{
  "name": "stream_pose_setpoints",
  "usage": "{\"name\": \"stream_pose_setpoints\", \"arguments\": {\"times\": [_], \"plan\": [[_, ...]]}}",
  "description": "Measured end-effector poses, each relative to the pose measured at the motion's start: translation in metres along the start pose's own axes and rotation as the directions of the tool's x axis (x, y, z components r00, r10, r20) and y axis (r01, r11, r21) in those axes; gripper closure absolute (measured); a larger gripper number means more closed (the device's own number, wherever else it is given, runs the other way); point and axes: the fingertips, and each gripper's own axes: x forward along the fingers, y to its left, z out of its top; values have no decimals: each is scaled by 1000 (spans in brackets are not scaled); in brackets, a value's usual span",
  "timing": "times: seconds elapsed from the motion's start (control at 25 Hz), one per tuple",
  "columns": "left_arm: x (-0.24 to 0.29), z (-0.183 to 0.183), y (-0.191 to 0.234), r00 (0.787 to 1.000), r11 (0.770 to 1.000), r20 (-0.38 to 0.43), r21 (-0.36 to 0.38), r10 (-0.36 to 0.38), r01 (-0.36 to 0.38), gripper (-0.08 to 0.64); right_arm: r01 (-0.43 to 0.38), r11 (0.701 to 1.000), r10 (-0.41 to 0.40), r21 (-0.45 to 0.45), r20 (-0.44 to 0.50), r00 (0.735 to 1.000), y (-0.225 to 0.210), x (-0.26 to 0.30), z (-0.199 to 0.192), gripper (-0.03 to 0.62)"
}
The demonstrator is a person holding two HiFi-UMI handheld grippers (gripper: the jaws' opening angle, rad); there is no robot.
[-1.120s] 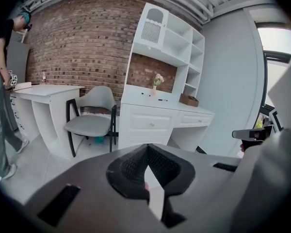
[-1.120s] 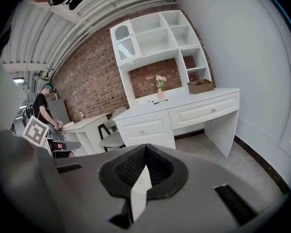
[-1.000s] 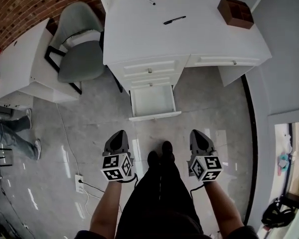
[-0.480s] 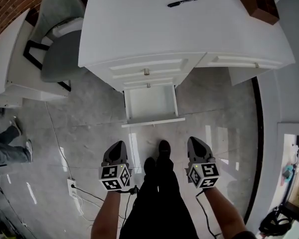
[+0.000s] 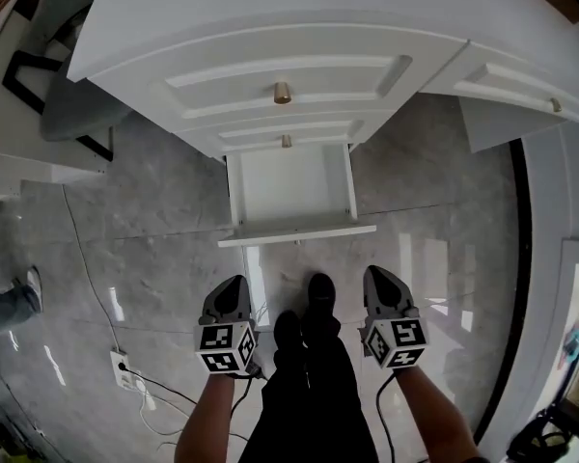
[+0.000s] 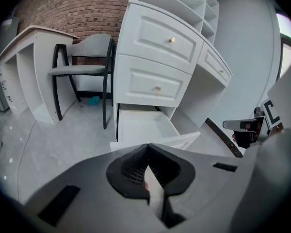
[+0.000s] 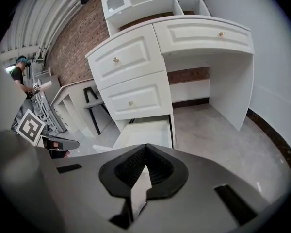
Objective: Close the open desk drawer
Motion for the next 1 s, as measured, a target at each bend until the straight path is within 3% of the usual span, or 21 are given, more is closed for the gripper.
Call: {"name": "stream_pose_setpoints", "arguments": {"times": [0.44, 1.0], "plan": [[77, -62, 29, 1000, 1000, 1, -14, 11, -11, 551, 35, 999, -35, -26, -28, 999, -22, 74, -74, 588], [128, -66, 43, 1000, 996, 13, -89, 20, -18, 551, 37, 996, -42, -81, -56, 998, -33, 130, -85, 588]]}}
